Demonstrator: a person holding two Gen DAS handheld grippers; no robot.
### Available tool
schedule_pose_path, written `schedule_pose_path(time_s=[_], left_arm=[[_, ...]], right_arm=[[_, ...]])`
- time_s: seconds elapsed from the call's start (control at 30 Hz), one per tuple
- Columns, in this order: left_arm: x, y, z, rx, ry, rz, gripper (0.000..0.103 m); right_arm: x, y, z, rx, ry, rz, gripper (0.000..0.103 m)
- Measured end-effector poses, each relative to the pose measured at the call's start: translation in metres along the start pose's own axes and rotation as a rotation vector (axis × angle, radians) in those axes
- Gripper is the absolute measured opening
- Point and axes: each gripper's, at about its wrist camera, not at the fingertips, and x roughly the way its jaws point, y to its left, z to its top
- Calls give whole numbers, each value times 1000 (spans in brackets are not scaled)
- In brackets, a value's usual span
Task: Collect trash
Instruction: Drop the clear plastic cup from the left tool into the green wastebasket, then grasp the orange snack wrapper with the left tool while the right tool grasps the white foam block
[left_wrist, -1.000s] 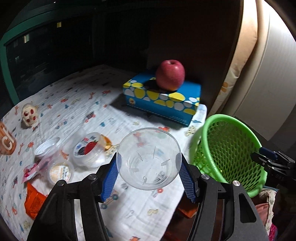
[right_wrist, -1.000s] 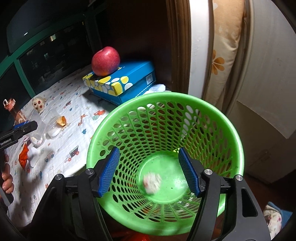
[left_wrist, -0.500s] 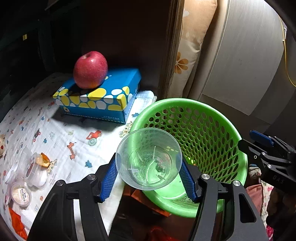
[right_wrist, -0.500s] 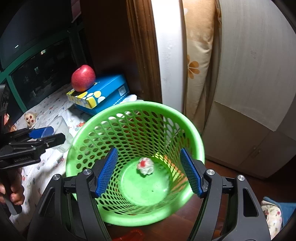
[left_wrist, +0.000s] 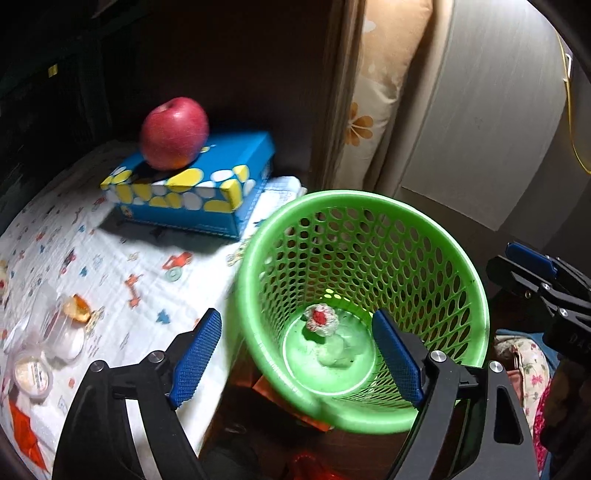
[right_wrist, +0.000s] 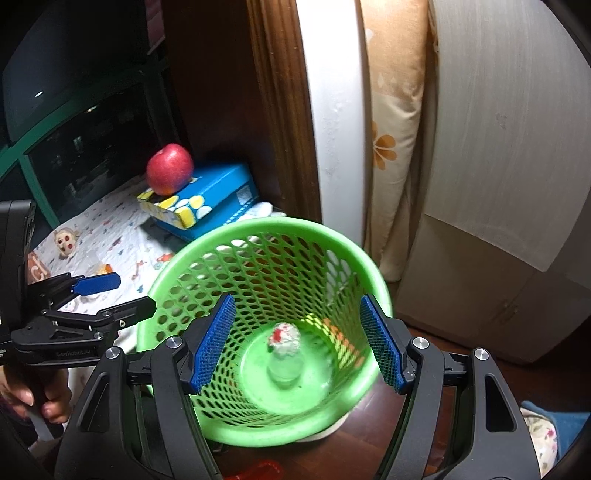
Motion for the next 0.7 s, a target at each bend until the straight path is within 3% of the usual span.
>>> schedule_pose_path(time_s=[0.27, 0.7], left_arm=[[-52, 56, -32, -74, -39, 153, 83], [-128, 206, -129, -310, 0, 458, 83]], right_arm=[[-2, 58, -5, -62, -5, 101, 74], [23, 198, -14, -249, 95, 356, 74]])
